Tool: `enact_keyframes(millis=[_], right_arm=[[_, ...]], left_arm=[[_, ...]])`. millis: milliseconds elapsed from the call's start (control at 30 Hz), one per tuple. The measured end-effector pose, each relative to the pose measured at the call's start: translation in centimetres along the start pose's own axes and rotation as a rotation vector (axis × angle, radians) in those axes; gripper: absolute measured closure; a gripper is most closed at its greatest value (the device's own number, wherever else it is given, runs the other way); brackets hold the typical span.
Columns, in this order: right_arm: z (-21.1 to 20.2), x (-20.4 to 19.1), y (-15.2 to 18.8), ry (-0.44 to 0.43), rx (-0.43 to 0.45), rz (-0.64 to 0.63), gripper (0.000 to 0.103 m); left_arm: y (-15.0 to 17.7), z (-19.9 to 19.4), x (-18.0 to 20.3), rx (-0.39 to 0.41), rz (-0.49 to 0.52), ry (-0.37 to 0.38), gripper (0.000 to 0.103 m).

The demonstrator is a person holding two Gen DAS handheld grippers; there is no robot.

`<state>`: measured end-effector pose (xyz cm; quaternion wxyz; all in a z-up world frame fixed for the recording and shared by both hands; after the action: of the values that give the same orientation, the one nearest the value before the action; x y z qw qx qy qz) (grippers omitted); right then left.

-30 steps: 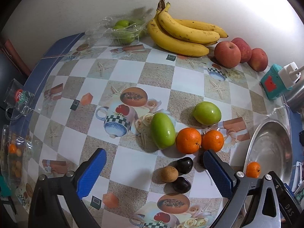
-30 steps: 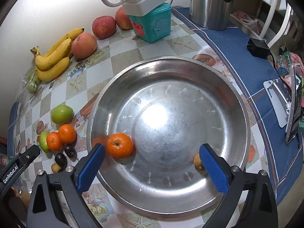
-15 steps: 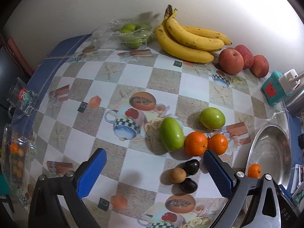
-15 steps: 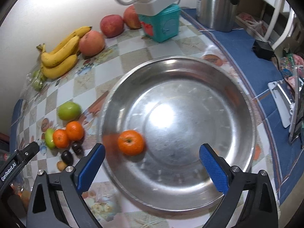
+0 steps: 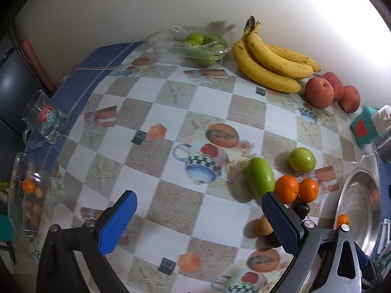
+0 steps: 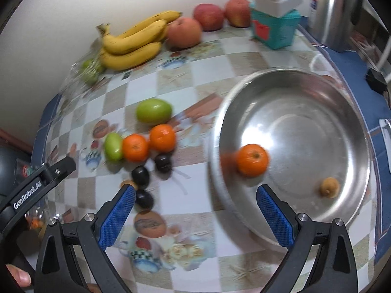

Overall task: Organize fruits
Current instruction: 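Withdraw both grippers from the bowl back toward the fruit cluster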

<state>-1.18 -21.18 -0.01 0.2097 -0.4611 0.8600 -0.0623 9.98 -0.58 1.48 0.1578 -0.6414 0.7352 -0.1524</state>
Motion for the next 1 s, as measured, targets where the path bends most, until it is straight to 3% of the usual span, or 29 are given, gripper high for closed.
enact_keyframes(millis=[167, 667, 1000], right_arm=[[0.6, -1.8, 0.5, -0.019, -0.023, -0.043, 0.004], [3.7, -4.5, 1.5, -0.047, -0.113, -0.148, 0.004], [4.3, -5.6, 1.4, -0.06, -0.073, -0.205, 0.004]], left_arm=[[0.0, 0.1, -0.8, -0.005, -0.007, 0.009, 0.0], [1.4, 4.4, 0.0, -0.144, 0.039, -0.004, 0.0], [1.3, 5.3, -0.5, -0.163, 0.024, 0.003, 0.0]])
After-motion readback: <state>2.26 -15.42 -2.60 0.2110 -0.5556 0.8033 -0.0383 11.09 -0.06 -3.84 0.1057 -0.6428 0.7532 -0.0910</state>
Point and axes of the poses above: each gripper's, at about its wrist camera, not at the fingertips, and z roughly the way its jaws point, x to its right, y to its underside, the point moved 1 cm from there along z, roughly the way its jaws point
